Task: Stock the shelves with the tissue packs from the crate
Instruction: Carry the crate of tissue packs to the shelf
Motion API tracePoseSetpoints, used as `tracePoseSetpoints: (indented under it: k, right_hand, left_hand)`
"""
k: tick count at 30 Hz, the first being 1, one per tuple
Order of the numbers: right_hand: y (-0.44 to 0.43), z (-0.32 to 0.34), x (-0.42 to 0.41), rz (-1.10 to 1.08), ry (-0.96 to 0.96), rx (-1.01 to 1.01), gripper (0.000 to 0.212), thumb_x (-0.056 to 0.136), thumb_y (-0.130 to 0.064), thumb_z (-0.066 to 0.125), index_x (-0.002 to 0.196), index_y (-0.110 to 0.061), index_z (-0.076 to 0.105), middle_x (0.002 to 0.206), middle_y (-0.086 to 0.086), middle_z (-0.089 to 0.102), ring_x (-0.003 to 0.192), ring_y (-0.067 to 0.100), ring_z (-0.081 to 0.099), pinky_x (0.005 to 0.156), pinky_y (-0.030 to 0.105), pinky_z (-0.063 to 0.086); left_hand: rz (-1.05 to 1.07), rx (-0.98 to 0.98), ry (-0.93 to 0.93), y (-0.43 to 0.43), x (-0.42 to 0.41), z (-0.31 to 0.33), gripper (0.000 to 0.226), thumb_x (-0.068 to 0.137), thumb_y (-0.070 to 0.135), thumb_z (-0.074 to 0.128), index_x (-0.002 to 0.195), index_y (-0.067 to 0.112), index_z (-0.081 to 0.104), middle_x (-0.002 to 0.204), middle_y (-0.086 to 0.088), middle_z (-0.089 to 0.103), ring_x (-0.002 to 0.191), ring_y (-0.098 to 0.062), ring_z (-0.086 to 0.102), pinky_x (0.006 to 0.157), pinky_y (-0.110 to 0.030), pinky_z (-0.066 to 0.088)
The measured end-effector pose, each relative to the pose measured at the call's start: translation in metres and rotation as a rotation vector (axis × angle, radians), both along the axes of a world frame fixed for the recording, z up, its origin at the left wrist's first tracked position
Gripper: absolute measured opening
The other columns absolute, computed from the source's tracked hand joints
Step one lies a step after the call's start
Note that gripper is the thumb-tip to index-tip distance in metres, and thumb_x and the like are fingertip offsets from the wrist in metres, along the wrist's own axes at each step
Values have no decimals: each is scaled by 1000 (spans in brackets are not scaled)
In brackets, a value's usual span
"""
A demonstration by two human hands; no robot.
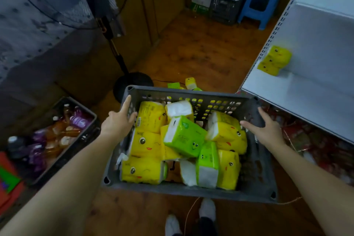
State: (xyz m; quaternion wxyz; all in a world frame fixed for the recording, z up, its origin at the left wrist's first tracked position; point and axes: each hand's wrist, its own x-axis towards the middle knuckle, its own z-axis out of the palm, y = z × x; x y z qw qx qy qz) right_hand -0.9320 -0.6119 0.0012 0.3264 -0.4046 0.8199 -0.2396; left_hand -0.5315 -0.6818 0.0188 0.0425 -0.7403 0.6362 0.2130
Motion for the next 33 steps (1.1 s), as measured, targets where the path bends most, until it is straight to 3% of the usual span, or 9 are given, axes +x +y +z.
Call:
tracePoseSetpoints:
  k: [12, 14, 17, 18, 21, 26, 33]
  right_hand:
    - [-78, -158, -13, 117, -9, 19, 82, 75, -31, 75, 144, -13, 34, 146, 15, 38, 134, 27, 35, 106, 35, 30]
    - [-80, -181, -13, 125, -25, 19, 88, 70, -40, 76, 144, -14, 34, 143, 14, 42, 132, 26, 38, 107, 35, 31]
    - [-82, -217, -15, 137, -38, 56, 112, 54, -76, 65, 146, -23, 29, 136, 15, 47, 128, 27, 43, 107, 40, 36]
    - [-81, -228, -16, 145, -33, 76, 113, 54, -78, 63, 146, -25, 26, 136, 15, 46, 129, 28, 42, 107, 39, 35]
    - [-77, -259, -14, 164, -9, 92, 102, 63, -61, 66, 148, -26, 21, 141, 15, 39, 132, 31, 35, 104, 38, 32]
    - [-62, -306, -6, 122, -25, 131, 95, 70, -53, 69, 148, -32, 18, 142, 14, 37, 132, 32, 34, 103, 40, 32]
    - [-53, -362, 8, 83, -45, 212, 94, 71, -50, 70, 147, -36, 17, 138, 16, 39, 131, 32, 34, 103, 44, 33]
  left_hand:
    - [119, 68, -34, -37, -15, -165, 62, 97, 52, 29, 145, 47, -10, 108, -25, 46, 76, -35, 53, 67, -37, 43]
    - [133, 81, -21, -33, -16, -191, 61, 96, 52, 29, 144, 48, -9, 106, -25, 45, 73, -34, 51, 67, -37, 43]
    - [149, 106, -12, -32, -17, -228, 61, 96, 53, 29, 143, 50, -11, 101, -20, 41, 64, -27, 43, 65, -36, 40]
    - [150, 113, -10, -31, -17, -239, 61, 96, 53, 28, 143, 51, -11, 100, -18, 40, 64, -27, 43, 65, -35, 40]
    - [140, 137, -5, -28, -14, -271, 62, 96, 53, 28, 143, 51, -13, 97, -16, 38, 63, -26, 43, 61, -33, 37]
    - [121, 194, -24, -22, -6, -319, 63, 96, 54, 27, 142, 51, -16, 101, -21, 43, 58, -26, 45, 49, -29, 34]
    - [120, 284, -28, -18, 6, -373, 62, 95, 55, 26, 140, 51, -18, 118, -27, 45, 71, -29, 49, 65, -34, 45]
